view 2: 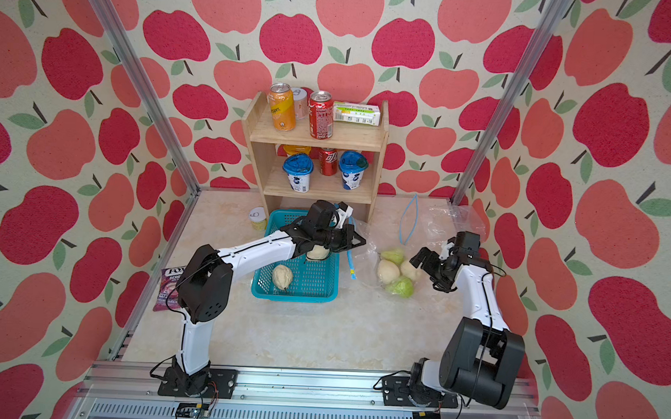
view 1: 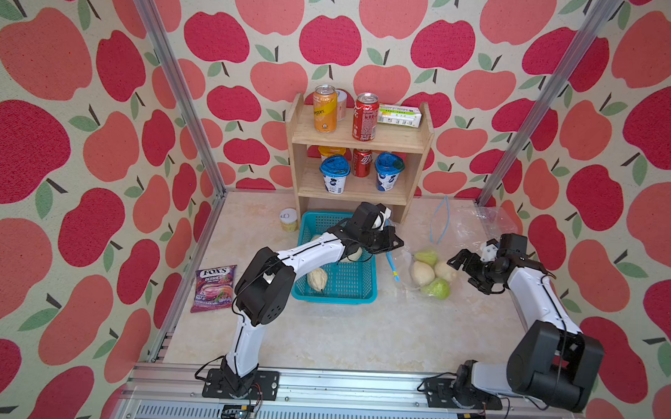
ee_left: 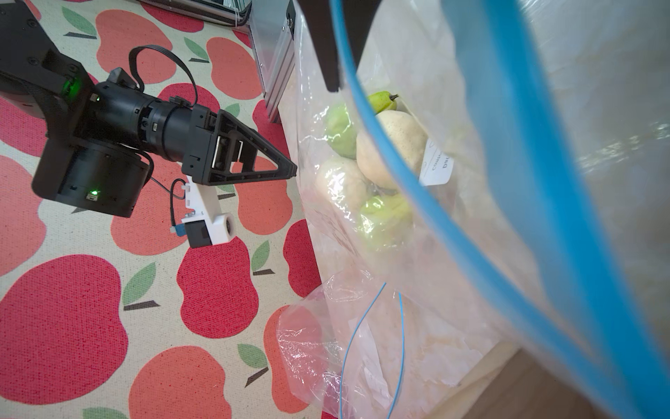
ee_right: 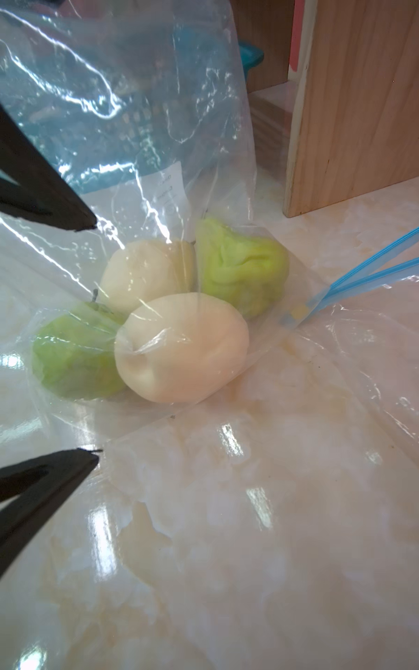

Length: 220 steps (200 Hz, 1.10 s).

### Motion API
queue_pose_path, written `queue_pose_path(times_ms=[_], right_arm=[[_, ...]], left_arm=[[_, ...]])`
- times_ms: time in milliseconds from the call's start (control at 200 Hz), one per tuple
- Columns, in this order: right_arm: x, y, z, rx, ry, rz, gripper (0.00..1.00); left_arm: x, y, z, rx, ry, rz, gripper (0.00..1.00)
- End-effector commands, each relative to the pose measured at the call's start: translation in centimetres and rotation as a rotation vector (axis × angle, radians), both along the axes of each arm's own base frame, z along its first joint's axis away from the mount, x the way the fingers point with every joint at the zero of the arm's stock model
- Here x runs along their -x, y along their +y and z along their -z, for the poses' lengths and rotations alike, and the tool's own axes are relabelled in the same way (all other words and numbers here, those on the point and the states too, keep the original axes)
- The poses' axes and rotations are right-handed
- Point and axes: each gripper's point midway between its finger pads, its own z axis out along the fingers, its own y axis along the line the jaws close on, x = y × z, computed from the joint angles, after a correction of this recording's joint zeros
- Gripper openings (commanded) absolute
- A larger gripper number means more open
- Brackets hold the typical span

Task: Open the zip-top bag and take out the pear
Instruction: Adjust the zipper food storage bag at the center of the board.

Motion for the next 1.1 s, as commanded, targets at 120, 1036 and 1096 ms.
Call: queue_pose_path(times_ms=[120,1036,1096], right_arm=[[-0.8,1.7,2.0,-0.113,0.025,-0.031,0.99],[-1.8,-3.4,-5.0,0.186,-0.119,0.052,0.66],[-1.3,-3.3,-4.7,0.200,-0.089,0.045,0.98]], left_arm=[[-0.1,0.2,-0.5,-0.002,-0.024,0.010,0.00],[-1.3,-6.0,2.0,0.053,-0.028,0.169,0.00],[-1.3,-5.9,2.7,0.037,-0.017,0.165,0.00]])
